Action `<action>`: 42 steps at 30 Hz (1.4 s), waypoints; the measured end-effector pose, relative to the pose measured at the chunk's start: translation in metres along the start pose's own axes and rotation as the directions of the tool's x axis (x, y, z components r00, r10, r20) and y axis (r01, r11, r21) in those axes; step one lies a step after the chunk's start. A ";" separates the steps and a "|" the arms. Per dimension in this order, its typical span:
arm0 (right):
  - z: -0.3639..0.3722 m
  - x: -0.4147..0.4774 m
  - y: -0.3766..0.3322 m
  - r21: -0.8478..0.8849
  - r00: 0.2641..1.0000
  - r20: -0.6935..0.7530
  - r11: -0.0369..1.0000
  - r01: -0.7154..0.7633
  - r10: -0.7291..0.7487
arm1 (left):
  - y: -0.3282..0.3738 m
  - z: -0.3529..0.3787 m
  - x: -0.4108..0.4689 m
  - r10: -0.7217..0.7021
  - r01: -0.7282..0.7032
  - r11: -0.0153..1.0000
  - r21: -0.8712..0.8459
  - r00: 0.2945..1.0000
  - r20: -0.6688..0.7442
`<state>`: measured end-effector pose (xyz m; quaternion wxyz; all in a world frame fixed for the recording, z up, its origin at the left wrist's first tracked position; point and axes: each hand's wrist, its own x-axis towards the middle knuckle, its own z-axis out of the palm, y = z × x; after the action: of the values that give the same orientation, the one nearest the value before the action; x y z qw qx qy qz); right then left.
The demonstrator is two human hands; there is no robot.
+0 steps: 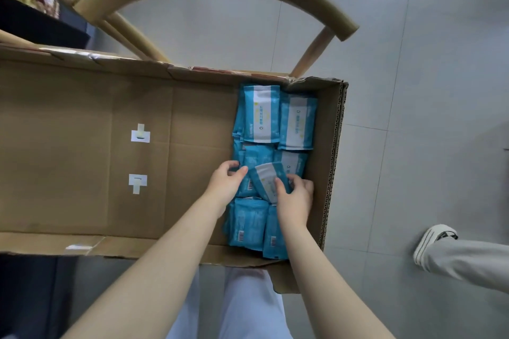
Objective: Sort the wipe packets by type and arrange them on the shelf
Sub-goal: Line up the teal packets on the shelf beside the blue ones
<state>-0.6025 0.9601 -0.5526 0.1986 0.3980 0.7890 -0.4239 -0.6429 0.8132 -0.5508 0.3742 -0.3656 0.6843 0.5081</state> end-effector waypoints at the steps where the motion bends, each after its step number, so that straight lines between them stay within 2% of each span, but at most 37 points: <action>1: 0.000 0.001 0.000 -0.001 1.000 0.001 1.000 0.005 -0.005 | -0.001 0.000 0.002 0.007 -0.006 1.000 0.015 1.000 -0.008; 4: -0.005 0.003 0.001 0.002 1.000 0.004 1.000 0.011 -0.011 | -0.001 0.002 0.004 0.017 -0.017 1.000 -0.004 1.000 -0.015; 8: -0.013 0.001 0.004 0.091 0.995 -0.078 0.994 -0.060 0.067 | -0.002 0.004 0.003 0.026 -0.028 0.997 -0.073 0.999 -0.035; 16: -0.011 0.003 0.006 0.149 0.995 -0.083 0.987 -0.051 0.064 | -0.010 0.008 0.011 0.091 -0.087 0.996 0.032 0.980 -0.176; 21: -0.004 0.008 0.010 0.182 0.994 -0.091 0.982 -0.046 0.063 | -0.013 0.014 0.022 0.024 -0.032 0.999 -0.037 0.981 -0.195; 24: -0.004 0.009 0.010 0.235 0.992 -0.107 0.971 -0.041 0.068 | -0.010 0.016 0.022 0.046 -0.060 0.996 -0.060 0.978 -0.205; 27: -0.009 0.007 0.000 0.344 0.986 -0.152 0.939 -0.009 0.065 | -0.005 0.008 0.008 0.078 -0.106 0.983 -0.148 0.981 -0.179; 30: -0.014 -0.004 -0.020 0.459 0.985 -0.169 0.887 0.045 0.038 | -0.003 -0.016 -0.014 0.084 -0.130 0.932 -0.338 0.985 -0.148; 33: -0.008 -0.030 -0.049 0.541 0.996 -0.089 0.839 0.058 -0.011 | -0.004 -0.059 -0.046 0.109 -0.177 0.860 -0.479 0.980 -0.167; 37: 0.018 -0.091 -0.096 0.580 0.984 0.114 0.813 0.046 -0.137 | -0.017 -0.130 -0.100 0.131 -0.229 0.742 -0.630 0.971 -0.199; 42: 0.056 -0.223 -0.158 0.570 0.860 0.322 0.807 0.157 -0.395 | -0.044 -0.228 -0.204 0.199 -0.400 0.546 -0.736 0.915 -0.350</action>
<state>-0.5947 0.7600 -0.3586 0.1839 0.2119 0.6303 -0.7239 -0.5437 0.6078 -0.3424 -0.0010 -0.4252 0.4759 0.7699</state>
